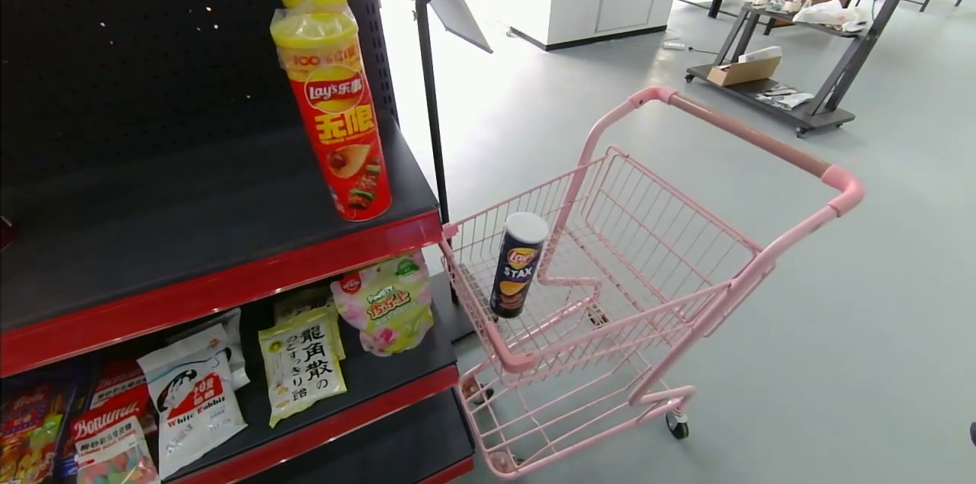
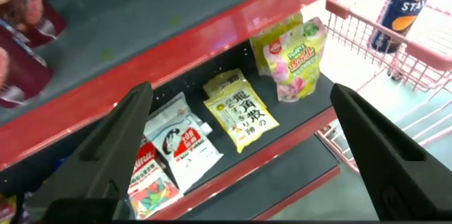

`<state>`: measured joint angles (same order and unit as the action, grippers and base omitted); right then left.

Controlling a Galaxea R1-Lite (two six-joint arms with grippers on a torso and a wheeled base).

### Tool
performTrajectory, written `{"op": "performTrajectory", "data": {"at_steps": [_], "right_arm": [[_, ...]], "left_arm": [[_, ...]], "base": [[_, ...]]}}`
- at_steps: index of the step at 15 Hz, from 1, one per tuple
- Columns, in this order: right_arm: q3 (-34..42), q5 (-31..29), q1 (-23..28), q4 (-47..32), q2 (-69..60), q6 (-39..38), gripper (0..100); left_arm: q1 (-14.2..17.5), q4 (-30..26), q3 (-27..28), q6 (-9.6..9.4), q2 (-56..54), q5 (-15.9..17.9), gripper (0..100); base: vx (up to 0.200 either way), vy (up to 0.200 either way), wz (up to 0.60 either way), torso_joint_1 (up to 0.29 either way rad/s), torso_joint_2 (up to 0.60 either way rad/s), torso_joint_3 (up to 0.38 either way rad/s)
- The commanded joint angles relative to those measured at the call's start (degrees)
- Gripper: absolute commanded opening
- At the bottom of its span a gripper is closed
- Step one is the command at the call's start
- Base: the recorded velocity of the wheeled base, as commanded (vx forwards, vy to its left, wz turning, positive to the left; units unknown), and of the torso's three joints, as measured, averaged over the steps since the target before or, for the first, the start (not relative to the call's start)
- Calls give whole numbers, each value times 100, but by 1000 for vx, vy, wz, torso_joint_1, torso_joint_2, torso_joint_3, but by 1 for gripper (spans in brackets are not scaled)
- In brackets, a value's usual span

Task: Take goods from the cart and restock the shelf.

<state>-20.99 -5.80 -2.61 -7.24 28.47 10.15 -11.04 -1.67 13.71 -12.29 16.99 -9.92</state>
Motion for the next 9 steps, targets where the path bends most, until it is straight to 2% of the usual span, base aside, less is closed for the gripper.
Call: {"op": "performTrajectory", "data": {"at_steps": [1, 9], "right_arm": [[7, 0, -3, 3, 10, 4, 100], [201, -9, 24, -14, 10, 13, 100]], "left_arm": [[6, -18, 0, -2, -152, -1, 100], [-12, -18, 0, -2, -152, 8, 100]], "base": [[0, 0, 0, -188, 530, 344], [0, 0, 0, -170, 536, 373]]}}
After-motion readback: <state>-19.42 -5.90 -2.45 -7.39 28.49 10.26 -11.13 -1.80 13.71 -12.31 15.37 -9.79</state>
